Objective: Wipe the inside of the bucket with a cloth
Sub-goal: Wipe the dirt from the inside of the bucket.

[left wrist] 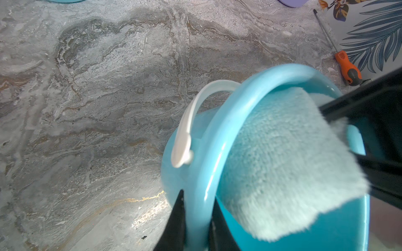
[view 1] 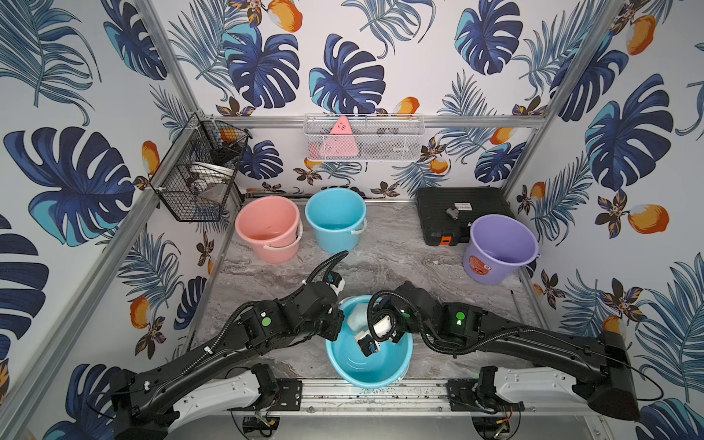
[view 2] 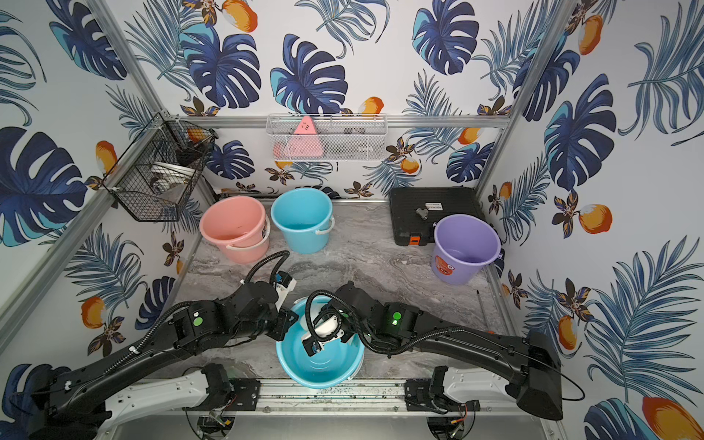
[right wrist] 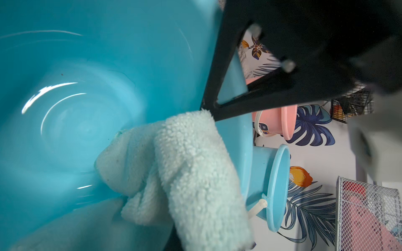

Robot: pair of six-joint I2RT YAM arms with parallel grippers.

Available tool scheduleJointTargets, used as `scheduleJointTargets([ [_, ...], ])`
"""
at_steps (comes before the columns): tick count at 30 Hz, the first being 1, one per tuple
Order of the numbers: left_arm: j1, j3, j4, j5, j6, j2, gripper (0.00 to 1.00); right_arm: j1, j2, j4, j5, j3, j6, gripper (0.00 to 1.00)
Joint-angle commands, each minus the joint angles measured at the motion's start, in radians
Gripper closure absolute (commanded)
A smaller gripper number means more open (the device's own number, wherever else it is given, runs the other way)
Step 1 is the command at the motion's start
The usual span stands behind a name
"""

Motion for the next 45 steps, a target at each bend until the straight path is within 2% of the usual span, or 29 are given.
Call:
scheduleJointTargets([
  [1, 0.0, 0.001, 0.034, 0.004, 0.002, 0.002, 1.0, 0.004, 0.046, 0.015, 0.052, -0.007, -0.056, 1.0],
  [7, 0.001, 0.004, 0.036, 0.004, 0.003, 0.002, 1.0, 0.004, 0.173, 0.08, 0.05, -0.042, -0.058, 1.0],
  [19, 0.001, 0.001, 0.032, 0.001, 0.002, -0.007, 1.0, 0.015, 0.377, 0.233, -0.049, -0.135, 0.063, 1.0],
  [24, 0.0, -0.002, 0.036, 0.002, 0.003, -0.004, 1.0, 0.017, 0.315, 0.179, -0.027, -0.109, 0.028, 1.0],
  [31, 0.0, -0.01, 0.057, 0.011, 0.0, 0.009, 1.0, 0.041, 0.168, 0.033, -0.014, 0.021, -0.121, 1.0],
  [37, -0.001, -0.008, 0.056, 0.007, 0.0, 0.01, 1.0, 0.063, 0.125, -0.062, 0.086, 0.107, -0.229, 1.0],
  [42, -0.001, 0.001, 0.045, 0.001, 0.006, 0.007, 1.0, 0.063, 0.072, -0.228, 0.2, 0.142, -0.235, 1.0],
  [45, -0.001, 0.004, 0.039, -0.004, 0.008, 0.005, 1.0, 0.063, 0.036, -0.414, 0.221, 0.184, -0.174, 1.0],
])
